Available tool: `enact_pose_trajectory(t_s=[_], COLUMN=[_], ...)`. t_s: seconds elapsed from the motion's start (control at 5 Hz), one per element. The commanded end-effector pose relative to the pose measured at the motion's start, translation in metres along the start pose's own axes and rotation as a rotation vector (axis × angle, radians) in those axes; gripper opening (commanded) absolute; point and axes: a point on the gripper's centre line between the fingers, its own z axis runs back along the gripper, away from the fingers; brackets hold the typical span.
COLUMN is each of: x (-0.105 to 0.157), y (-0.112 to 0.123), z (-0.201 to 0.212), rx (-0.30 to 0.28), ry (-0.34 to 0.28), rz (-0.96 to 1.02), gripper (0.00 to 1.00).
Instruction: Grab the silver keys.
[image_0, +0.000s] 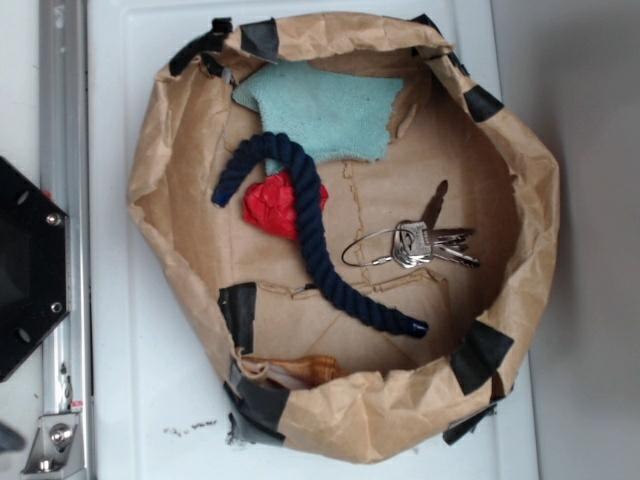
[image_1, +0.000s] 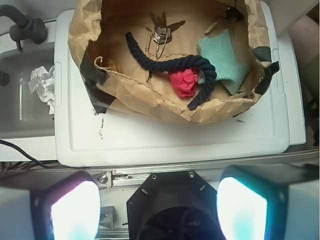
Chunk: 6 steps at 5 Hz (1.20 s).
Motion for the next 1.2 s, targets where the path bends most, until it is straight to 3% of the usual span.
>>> enact_pose_trajectory(t_s=[0.0,0.2,0.4,0.6,0.8,1.0], x=[0.0,0.047,0.097,0.126,0.137,0.153], y=[0.0,-0.003,-0.006,-0.006,0.007,0.031], z=[0.0,-0.036,-0.049,-0.065,-0.095,-0.12], rx=[0.0,-0.046,-0.075,-0.063,-0.033,-0.052], ry=[0.0,0.001,-0.038,-0.077,-0.069,-0.139], rz=[0.0,-0.016,-0.06,-0.093,-0.066,-0.025], gripper=[1.0,1.0,1.0,1.0,1.0,1.0])
